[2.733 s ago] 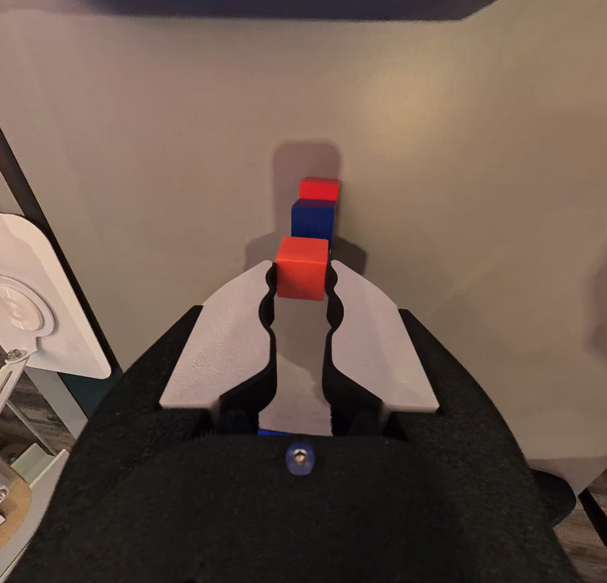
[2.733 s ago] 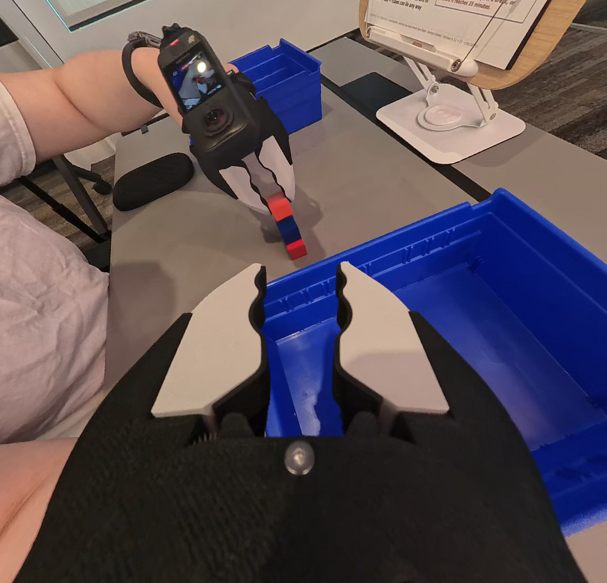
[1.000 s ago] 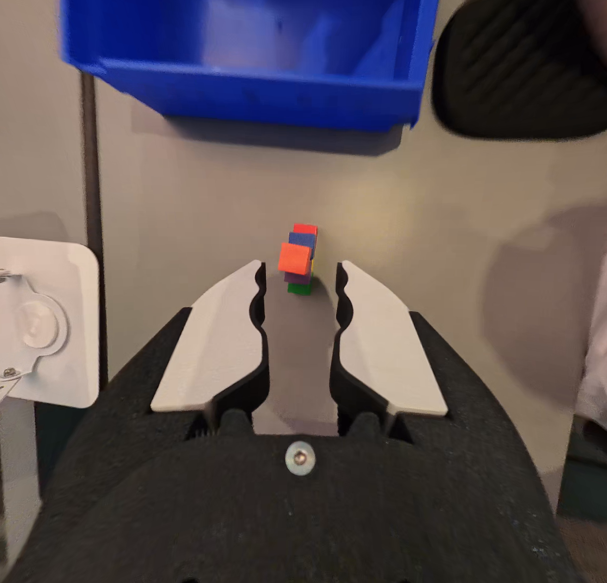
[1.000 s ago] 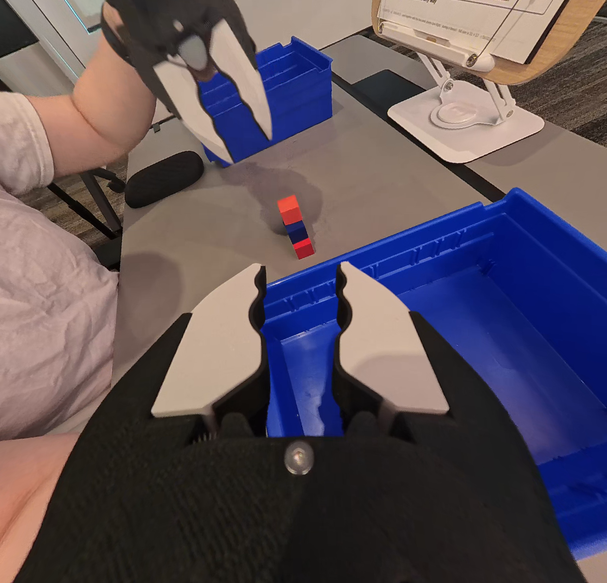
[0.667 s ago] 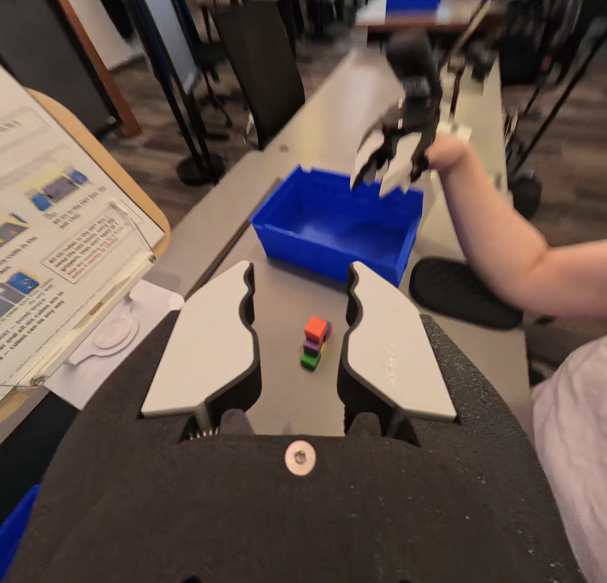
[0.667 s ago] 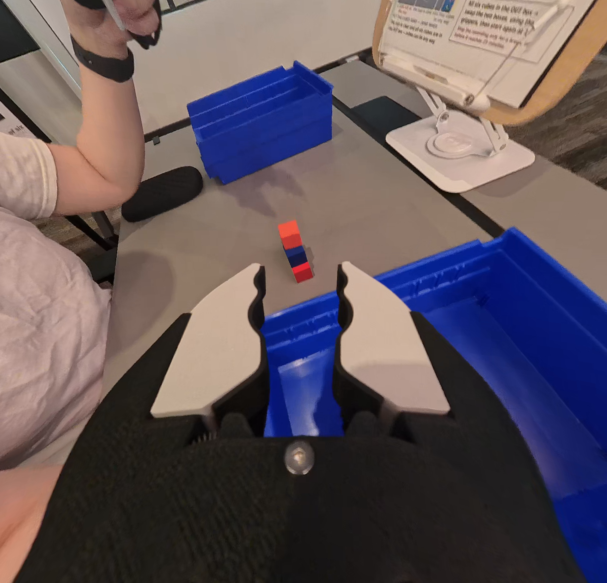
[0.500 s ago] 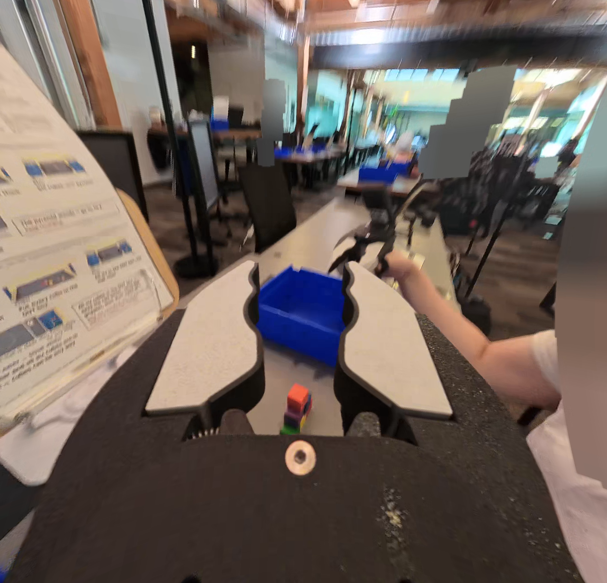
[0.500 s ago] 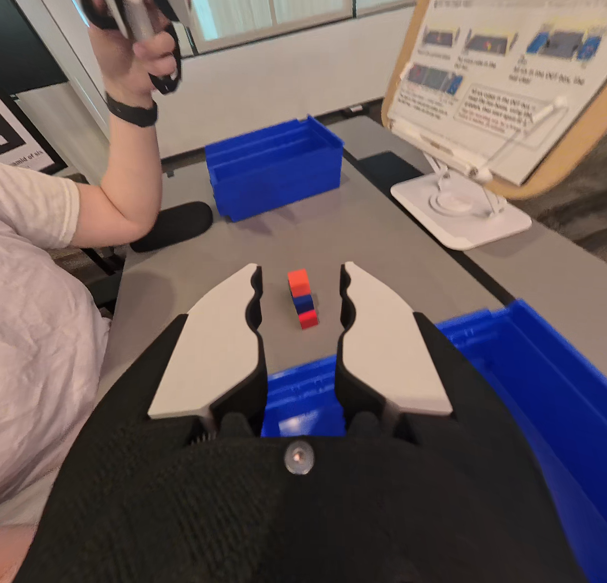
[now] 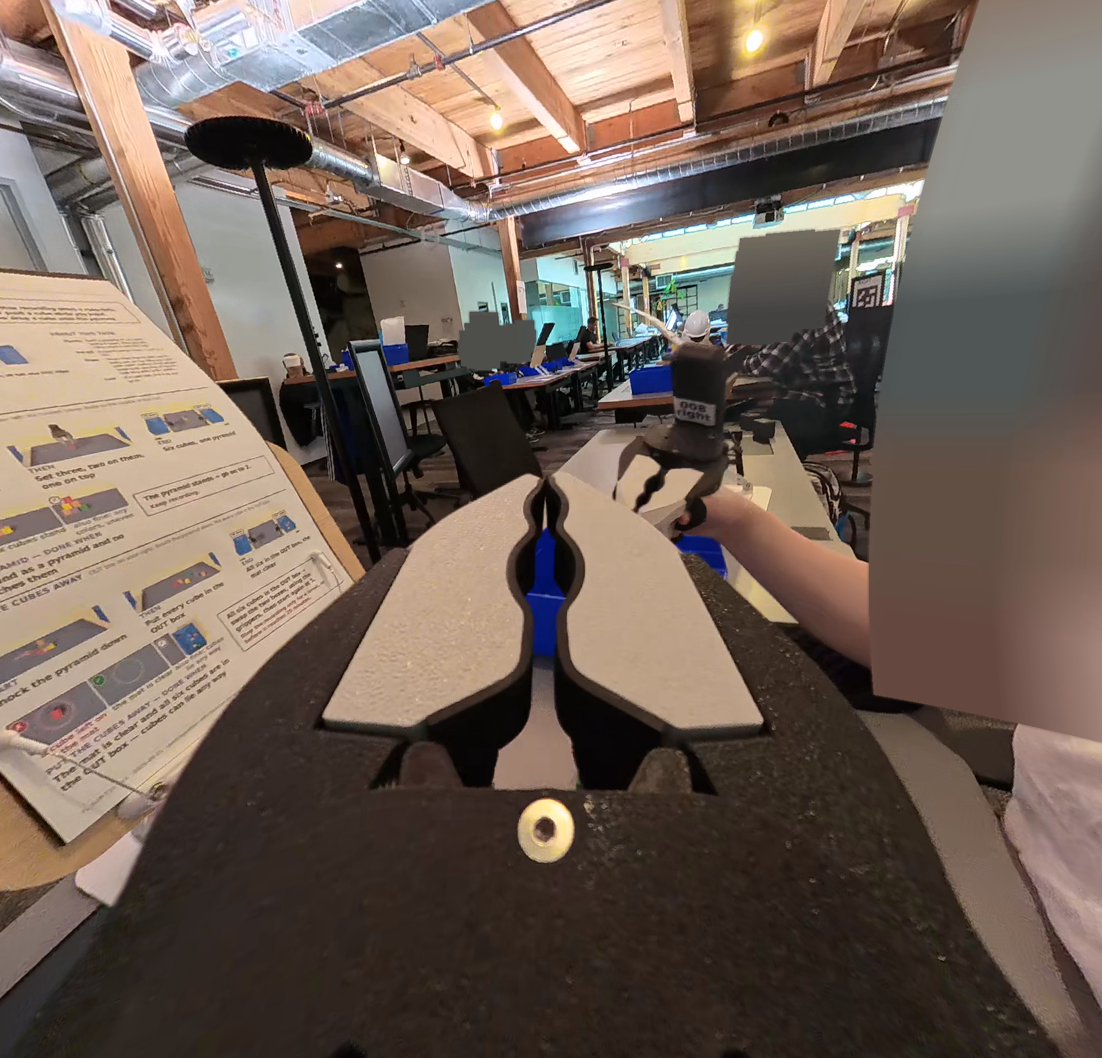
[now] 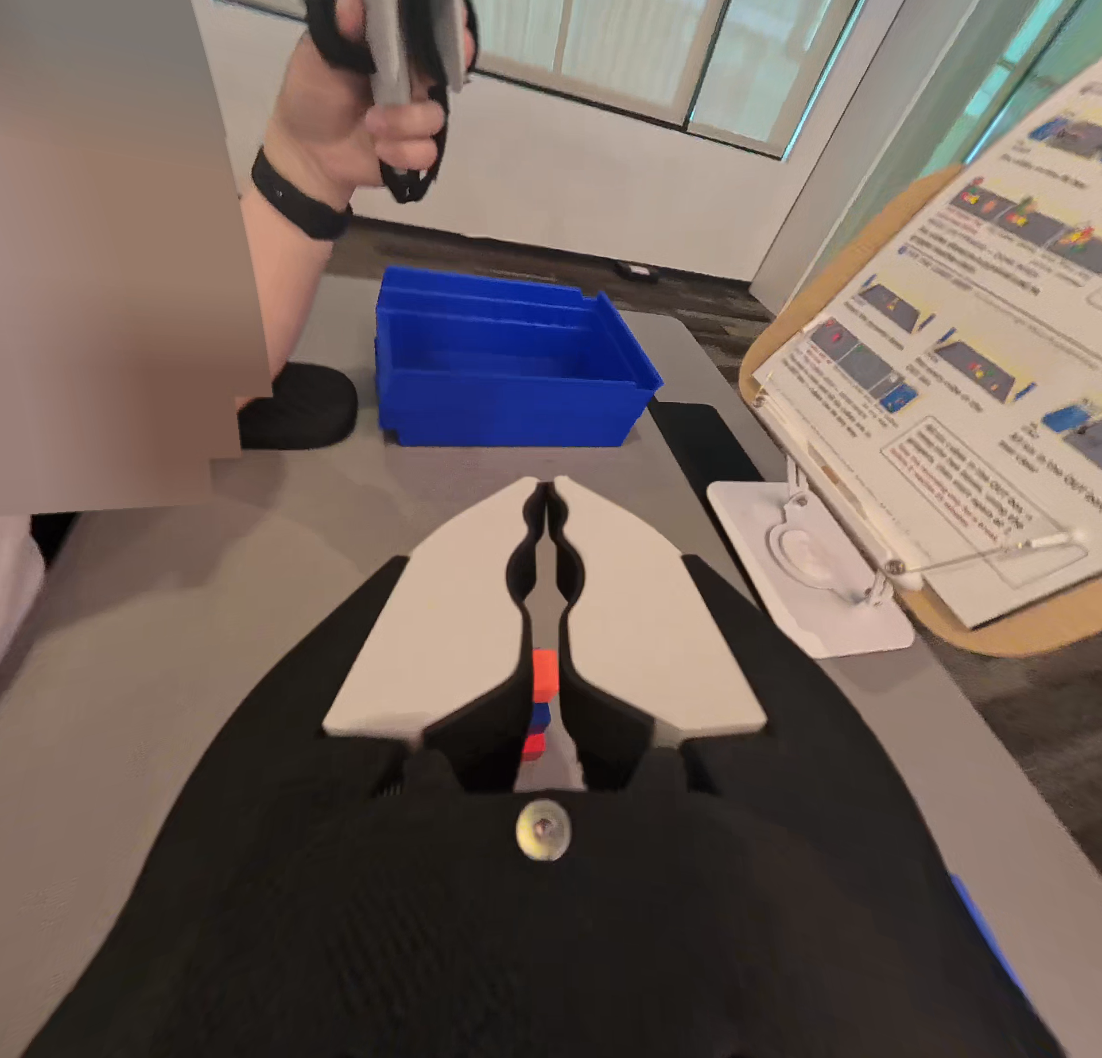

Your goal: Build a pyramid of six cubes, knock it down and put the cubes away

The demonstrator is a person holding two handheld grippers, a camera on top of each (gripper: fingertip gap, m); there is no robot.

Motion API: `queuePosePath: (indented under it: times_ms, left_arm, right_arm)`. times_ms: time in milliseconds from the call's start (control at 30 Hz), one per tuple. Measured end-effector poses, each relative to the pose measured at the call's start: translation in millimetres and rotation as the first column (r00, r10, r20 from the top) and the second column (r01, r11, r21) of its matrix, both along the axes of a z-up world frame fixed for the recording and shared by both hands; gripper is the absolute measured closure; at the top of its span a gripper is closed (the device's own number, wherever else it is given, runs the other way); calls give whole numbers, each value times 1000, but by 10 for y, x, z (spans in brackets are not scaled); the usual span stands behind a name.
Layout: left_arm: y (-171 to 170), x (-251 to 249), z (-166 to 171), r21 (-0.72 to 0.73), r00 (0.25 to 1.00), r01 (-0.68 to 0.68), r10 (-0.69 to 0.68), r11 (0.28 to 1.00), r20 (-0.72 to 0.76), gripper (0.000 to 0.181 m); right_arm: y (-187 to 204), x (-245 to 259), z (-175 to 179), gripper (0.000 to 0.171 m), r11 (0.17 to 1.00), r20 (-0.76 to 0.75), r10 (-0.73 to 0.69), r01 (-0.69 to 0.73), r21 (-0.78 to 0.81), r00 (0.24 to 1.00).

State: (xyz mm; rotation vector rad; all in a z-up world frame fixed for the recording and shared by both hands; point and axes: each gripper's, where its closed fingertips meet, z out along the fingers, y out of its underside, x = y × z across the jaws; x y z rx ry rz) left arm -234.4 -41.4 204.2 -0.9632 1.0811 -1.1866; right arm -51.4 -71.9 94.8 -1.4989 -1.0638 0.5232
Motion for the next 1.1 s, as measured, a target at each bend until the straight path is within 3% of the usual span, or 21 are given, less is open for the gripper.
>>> queuePosePath:
  times_ms: [267,500,700,1100]
  left_arm:
    - [24,-59,-22,-24,1000,8,-8,1000,-23,181]
    - [68,-12,-144,13,990,-66,67,998,-123,181]
    - [64,-51,-170,2,990,-70,70,998,-125,181]
    - [14,-71,-175,-17,992,-25,22,1000,-128,181]
  right_arm:
    - [-18,-379,-556,170,983,301,75,-18,-185,951]
    - [-125,-251,-1859,170,906,667,151,167,-388,730]
    - [-355,-285,-2343,170,866,688,208,195,-460,696]
    - [-416,-331,-2461,170,825,657,219,223,-519,722]
